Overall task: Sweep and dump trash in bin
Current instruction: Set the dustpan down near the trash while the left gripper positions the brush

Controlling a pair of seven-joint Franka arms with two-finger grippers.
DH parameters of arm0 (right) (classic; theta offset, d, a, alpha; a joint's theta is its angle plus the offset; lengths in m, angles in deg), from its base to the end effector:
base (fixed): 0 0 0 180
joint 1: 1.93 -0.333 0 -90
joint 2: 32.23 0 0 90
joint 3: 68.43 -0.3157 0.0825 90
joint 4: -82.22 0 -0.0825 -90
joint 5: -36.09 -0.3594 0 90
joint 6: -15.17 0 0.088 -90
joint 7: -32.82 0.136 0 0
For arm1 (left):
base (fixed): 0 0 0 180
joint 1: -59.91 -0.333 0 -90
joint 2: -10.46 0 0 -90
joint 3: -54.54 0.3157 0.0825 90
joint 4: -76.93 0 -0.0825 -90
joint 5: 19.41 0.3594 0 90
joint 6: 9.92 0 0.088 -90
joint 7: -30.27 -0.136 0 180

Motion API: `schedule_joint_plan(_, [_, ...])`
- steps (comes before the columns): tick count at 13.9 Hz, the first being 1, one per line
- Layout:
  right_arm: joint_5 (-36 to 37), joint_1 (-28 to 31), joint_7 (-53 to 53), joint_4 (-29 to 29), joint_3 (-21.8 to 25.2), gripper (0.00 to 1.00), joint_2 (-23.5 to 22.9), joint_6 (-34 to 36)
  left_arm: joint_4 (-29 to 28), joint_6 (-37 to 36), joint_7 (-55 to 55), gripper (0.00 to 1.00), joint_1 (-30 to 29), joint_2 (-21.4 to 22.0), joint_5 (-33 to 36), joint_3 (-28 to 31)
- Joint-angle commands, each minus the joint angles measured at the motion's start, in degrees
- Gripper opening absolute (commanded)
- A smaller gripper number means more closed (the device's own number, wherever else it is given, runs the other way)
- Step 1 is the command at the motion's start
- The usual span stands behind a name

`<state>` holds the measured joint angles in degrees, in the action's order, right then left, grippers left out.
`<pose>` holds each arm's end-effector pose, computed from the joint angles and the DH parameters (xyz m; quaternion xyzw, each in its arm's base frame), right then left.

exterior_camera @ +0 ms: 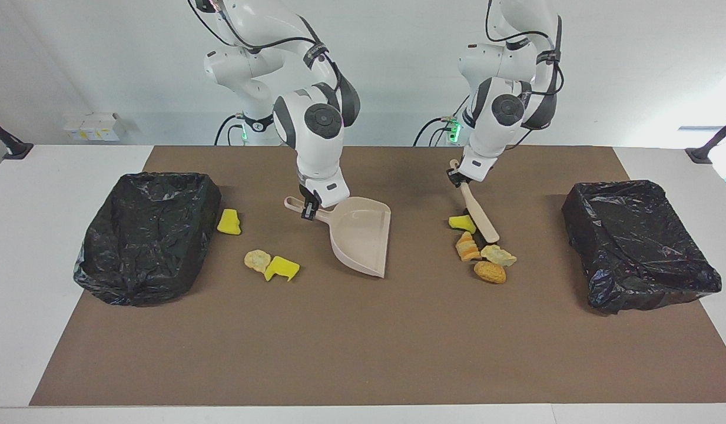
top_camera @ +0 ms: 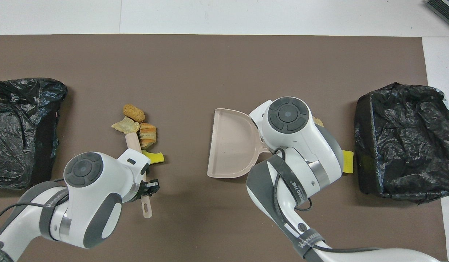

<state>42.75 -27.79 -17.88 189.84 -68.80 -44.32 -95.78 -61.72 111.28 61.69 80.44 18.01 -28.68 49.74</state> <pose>0.5130 0.2403 0.3707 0.7640 0.6386 -0.0855 0.0345 0.3833 -0.1937 0.3340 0.9893 0.1012 -0.1040 0.0118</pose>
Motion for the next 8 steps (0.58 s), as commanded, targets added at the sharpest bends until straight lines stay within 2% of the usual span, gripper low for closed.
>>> schedule_joint_plan(1, [-0.06,1.42,-5.53,2.6,-0.33,0.0,2.24,-1.72,6.62,0.36,0.49,0.0,4.16,-5.08,-3.63,0.76])
schedule_joint_plan(3, [-0.33,2.65,-6.42,3.56,-0.33,0.0,2.5,-1.55,7.33,1.75,0.57,0.0,6.71,-5.43,-6.89,0.76])
schedule_joint_plan(8, [0.81,2.83,-10.2,6.9,-0.06,0.0,4.35,-0.41,9.52,7.29,0.31,0.0,14.0,-6.49,-9.36,0.67])
